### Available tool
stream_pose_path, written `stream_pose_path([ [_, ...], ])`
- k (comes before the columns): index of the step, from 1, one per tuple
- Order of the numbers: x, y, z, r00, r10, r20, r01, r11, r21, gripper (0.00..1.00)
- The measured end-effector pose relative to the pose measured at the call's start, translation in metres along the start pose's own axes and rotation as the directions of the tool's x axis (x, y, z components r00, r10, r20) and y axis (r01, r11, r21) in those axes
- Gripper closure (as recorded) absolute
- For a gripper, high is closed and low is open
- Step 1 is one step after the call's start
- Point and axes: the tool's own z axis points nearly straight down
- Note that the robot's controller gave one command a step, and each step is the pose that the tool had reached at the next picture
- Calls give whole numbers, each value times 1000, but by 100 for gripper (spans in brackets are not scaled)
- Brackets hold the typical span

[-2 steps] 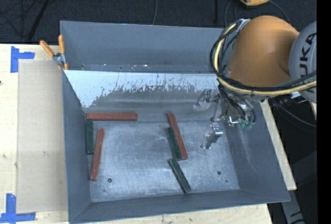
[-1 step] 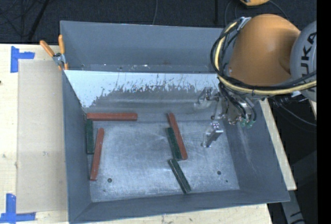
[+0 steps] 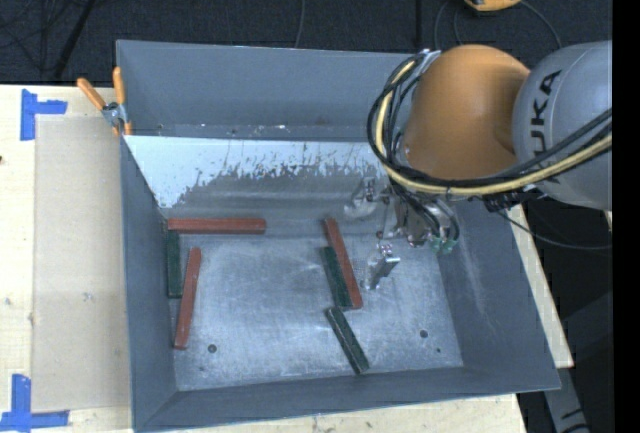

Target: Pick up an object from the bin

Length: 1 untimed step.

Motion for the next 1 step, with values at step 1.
stream_pose_path([
  [1,-18,12,24,1000,-21,-15,21,1000,-3,0],
])
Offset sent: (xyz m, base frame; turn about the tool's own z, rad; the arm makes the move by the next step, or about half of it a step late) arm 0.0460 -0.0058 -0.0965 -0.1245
